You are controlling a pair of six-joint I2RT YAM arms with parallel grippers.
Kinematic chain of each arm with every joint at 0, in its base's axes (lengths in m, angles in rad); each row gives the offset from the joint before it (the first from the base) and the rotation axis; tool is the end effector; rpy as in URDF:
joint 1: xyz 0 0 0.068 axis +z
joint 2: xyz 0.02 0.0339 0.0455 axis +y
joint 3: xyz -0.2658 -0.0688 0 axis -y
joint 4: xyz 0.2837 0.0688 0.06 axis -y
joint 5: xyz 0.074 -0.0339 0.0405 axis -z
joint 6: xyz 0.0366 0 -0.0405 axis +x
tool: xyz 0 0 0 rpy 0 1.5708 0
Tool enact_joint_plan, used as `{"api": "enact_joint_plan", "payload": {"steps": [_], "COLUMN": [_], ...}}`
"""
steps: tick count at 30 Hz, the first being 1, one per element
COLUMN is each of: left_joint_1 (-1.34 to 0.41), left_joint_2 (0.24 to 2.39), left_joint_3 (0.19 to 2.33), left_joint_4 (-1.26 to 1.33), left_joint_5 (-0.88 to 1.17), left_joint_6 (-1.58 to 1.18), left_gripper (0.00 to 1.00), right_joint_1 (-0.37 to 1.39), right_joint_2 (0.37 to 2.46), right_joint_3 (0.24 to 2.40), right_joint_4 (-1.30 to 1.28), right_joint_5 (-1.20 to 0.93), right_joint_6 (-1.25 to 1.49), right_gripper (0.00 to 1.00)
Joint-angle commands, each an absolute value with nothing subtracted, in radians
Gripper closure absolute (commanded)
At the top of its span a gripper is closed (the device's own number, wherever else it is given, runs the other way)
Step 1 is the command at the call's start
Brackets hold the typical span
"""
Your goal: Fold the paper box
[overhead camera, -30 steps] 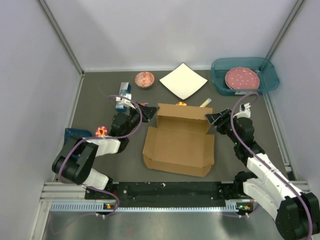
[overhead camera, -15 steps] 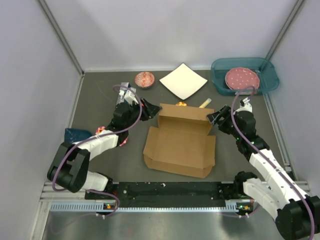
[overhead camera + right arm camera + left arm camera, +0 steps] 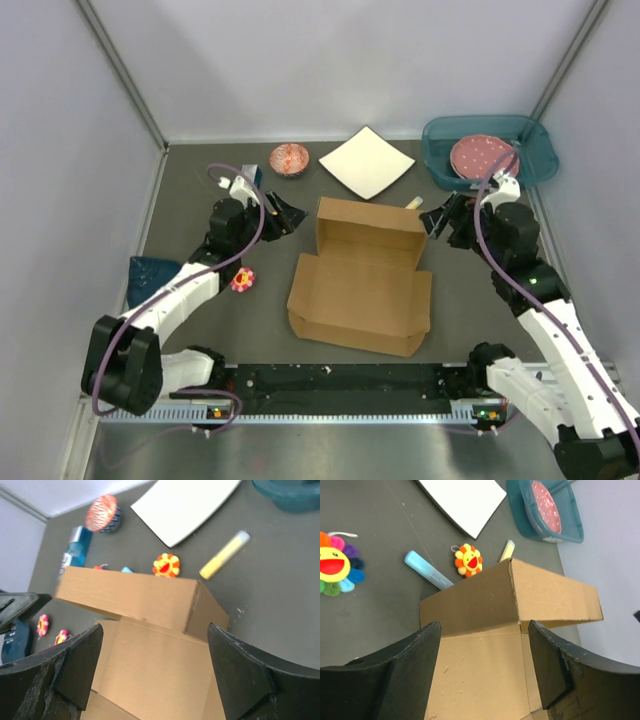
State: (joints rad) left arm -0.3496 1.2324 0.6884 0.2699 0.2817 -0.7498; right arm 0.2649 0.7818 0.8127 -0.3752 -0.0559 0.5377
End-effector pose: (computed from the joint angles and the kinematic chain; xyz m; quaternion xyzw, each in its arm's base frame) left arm 0.2884 -0.1160 0.2392 -0.0738 0.7903 -0.4078 0.4513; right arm 0.2090 0.0588 0.3322 0.0952 0.8121 0.2458 0.5207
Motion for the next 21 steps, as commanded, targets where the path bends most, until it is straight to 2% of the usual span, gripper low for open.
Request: {"api": "enact_joint_plan", "payload": {"steps": [1,4,5,7,8,9,12,18,21], "left_joint_1": [-0.341,-0.339,-0.339,-0.339,-0.341,-0.339,-0.341,-0.339,-0.339], "left_joint_2": [1.164,1.122,1.103,1.039,1.013,0.985,0.850,0.617,0.543], "left_joint_3": [0.721,0.741,0.729,0.709,0.672,0.651,0.539,0.404,0.364], "left_joint_4": [0.253,0.173,0.144,0.097,0.054,0.037,0.023,-0.060,-0.089], "left_joint_5": [0.218,0.172,0.154,0.134,0.103,0.091,0.071,-0.047,-0.057], "left_joint_6": [-0.718,-0.710,-0.709,-0.690,-0.692,-0.710,-0.733,-0.726,-0.732], "left_gripper": [0.23,0.23,0.23,0.23,0.25,0.25,0.27,0.27,0.26], "right_joint_1": [0.340,0.544,0.740,0.924,1.050,1.102,1.202,1.218,1.209], "right_joint_2": [0.793,0.856,0.877,0.940,1.013,1.063,1.187,1.319,1.359], "right_joint_3": [0.966,1.052,1.071,1.109,1.118,1.123,1.120,1.082,1.042], "right_joint_4": [-0.426,-0.485,-0.494,-0.500,-0.500,-0.500,-0.464,-0.359,-0.215], "right_joint_5": [-0.045,0.136,0.337,0.554,0.733,0.803,0.958,1.020,1.037], "right_joint_6": [0.385,0.237,0.183,0.011,-0.048,-0.140,-0.275,-0.480,-0.619], "right_gripper": [0.14,0.14,0.14,0.14,0.14,0.14,0.15,0.16,0.17]}}
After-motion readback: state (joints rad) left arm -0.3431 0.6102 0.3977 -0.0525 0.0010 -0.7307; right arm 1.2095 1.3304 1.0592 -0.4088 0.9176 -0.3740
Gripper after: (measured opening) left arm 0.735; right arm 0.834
